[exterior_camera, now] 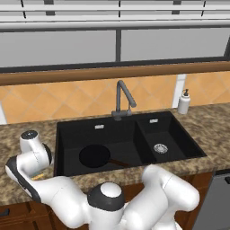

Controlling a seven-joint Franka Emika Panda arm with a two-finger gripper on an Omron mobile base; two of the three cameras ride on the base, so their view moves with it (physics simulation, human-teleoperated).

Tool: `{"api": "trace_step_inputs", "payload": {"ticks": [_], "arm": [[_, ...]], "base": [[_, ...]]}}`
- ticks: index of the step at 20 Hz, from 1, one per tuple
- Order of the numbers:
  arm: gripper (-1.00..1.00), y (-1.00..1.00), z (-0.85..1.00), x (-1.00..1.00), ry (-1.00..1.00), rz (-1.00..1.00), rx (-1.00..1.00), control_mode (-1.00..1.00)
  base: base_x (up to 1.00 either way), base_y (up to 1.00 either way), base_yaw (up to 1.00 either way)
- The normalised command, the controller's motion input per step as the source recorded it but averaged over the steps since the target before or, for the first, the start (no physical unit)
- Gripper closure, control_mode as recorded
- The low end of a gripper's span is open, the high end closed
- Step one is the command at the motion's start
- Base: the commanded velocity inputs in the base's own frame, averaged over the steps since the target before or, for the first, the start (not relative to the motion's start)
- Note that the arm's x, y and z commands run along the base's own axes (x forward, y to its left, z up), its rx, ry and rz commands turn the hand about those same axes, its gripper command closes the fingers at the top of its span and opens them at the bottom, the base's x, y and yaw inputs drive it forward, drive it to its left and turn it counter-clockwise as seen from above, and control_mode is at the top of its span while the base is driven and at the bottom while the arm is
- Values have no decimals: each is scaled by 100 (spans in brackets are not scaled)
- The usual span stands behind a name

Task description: Pick the pan and sponge and place them into the sink. Then turn on the water.

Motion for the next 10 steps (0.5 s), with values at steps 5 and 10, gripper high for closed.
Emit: {"api": "trace_step_inputs", "payload": {"ticks": [5,10], "arm": [[100,1,-20,10,0,0,0,-100],[100,0,0,0,0,0,0,-100]], "base": [[0,0,0],[0,0,0]]}}
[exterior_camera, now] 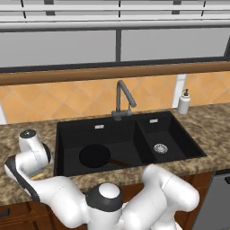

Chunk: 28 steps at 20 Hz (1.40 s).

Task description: Pick the pan and sponge and place them into the sink. Then turn on the water.

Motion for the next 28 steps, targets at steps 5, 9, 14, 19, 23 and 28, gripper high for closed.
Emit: {"api": "trace_step_inputs", "payload": {"ticks": [5,9,14,19,23,28], "arm": [[100,0,15,0,0,0,0,-100],[100,-11,59,-6,0,0,-2,-100],[100,-36,61,-7,0,0,-1,-100],[100,-59,41,-9,5,-5,-1,-100],[100,-71,1,-4,2,-8,0,-100],[100,-92,0,-3,1,-2,0,-100]], "base": [[0,0,0],[0,0,0],[0,0,0],[0,0,0],[0,0,0],[0,0,0]]}}
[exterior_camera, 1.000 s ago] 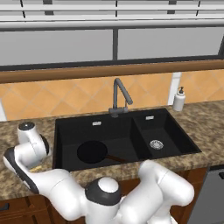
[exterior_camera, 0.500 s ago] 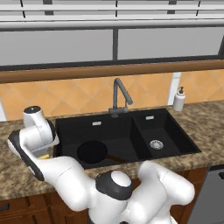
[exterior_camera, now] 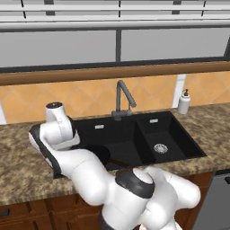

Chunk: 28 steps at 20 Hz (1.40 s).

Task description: Pick the pan and sponge and place them into the sink. Then turn on the water.

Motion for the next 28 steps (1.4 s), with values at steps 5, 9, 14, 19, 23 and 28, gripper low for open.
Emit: {"api": "trace_step_inputs", "payload": {"ticks": [5,9,14,19,23,28], "arm": [[100,-92,0,0,0,0,0,-100],[100,-83,0,0,0,0,0,-100],[100,-81,0,0,0,0,0,-100],[100,-75,-1,0,0,0,0,-100],[100,-41,-33,7,-5,0,0,-100],[100,-2,-50,22,-5,0,0,-100]], "base": [[0,0,0],[0,0,0],[0,0,0],[0,0,0],[0,0,0],[0,0,0]]}}
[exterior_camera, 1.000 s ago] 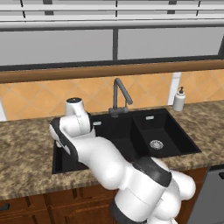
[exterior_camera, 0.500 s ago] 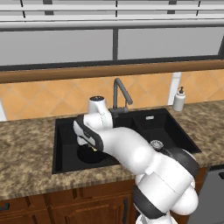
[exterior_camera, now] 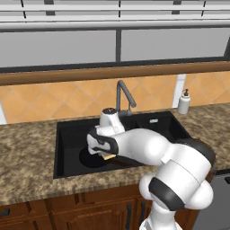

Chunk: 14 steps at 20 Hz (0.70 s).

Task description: Pick the pan and sponge and place them into the sink. Then turn on the water.

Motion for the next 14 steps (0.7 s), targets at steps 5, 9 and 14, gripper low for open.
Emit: {"api": "trace_step_inputs", "payload": {"ticks": [5,9,14], "arm": [[100,0,-33,35,-2,0,0,-100],[100,0,-1,38,0,0,0,-100],[100,0,-5,41,0,0,0,-100]], "base": [[0,0,0],[0,0,0],[0,0,0]]}}
